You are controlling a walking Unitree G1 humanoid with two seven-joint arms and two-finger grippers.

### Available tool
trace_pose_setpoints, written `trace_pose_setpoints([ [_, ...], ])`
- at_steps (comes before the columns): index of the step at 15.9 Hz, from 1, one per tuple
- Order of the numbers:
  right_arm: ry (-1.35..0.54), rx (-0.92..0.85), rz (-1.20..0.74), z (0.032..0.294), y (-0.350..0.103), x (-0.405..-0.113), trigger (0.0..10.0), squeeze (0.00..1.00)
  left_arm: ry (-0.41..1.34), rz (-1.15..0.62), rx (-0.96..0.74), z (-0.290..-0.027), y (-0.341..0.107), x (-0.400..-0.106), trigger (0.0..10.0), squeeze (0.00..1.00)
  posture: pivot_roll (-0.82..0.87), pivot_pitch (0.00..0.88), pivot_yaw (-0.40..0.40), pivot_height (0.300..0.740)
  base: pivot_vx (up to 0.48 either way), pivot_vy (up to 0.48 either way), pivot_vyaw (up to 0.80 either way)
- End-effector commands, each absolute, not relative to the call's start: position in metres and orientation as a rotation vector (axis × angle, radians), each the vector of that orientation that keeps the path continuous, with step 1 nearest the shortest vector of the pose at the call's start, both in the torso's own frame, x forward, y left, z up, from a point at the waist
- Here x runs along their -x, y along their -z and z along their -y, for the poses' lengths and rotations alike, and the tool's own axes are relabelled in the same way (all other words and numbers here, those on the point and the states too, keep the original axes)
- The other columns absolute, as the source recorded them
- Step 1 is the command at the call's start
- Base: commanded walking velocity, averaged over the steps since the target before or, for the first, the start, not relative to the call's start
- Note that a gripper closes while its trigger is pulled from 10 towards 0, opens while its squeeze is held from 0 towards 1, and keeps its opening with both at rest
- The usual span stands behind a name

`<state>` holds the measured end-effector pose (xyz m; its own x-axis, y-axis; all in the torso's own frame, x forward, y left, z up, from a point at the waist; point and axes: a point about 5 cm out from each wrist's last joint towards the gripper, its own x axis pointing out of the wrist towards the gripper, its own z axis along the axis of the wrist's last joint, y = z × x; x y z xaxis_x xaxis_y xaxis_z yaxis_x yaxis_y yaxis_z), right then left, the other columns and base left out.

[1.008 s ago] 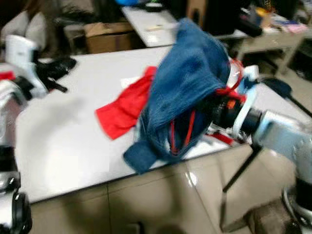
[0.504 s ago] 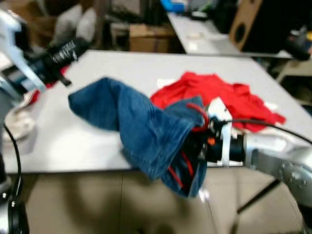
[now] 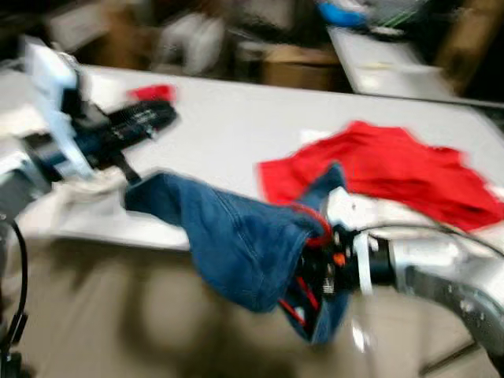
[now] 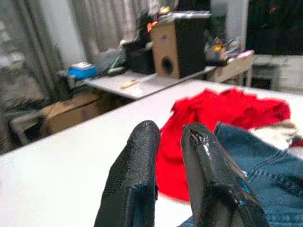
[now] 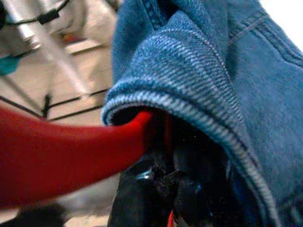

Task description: Hang hanger

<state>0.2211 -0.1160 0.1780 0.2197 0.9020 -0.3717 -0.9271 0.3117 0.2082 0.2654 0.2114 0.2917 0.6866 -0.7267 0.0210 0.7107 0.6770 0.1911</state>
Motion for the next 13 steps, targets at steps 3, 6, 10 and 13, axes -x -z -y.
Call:
trace_pose_setpoints([
  [3, -1.327, 0.086, -0.424, 0.117, -0.181, -0.211, 10.0, 0.00, 0.786, 0.024, -0.196, -0.206, -0.273, -0.265, 10.0, 0.00, 0.10, 0.000, -0.047, 0.740, 0.000, 0.000, 0.80],
  [6, -1.331, 0.085, -0.436, 0.120, -0.176, -0.203, 10.0, 0.00, 0.788, 0.026, -0.188, -0.201, -0.271, -0.266, 10.0, 0.00, 0.09, 0.000, -0.038, 0.740, 0.000, 0.000, 0.80],
  [10, -1.351, 0.083, -0.460, 0.125, -0.173, -0.195, 10.0, 0.00, 0.793, 0.042, -0.192, -0.199, -0.274, -0.266, 10.0, 0.00, 0.10, 0.000, -0.042, 0.740, 0.000, 0.000, 0.80],
  [13, -1.317, 0.118, -0.477, 0.130, -0.168, -0.200, 10.0, 0.00, 0.782, 0.048, -0.204, -0.199, -0.273, -0.264, 10.0, 0.00, 0.10, 0.000, -0.052, 0.740, 0.000, 0.000, 0.80],
])
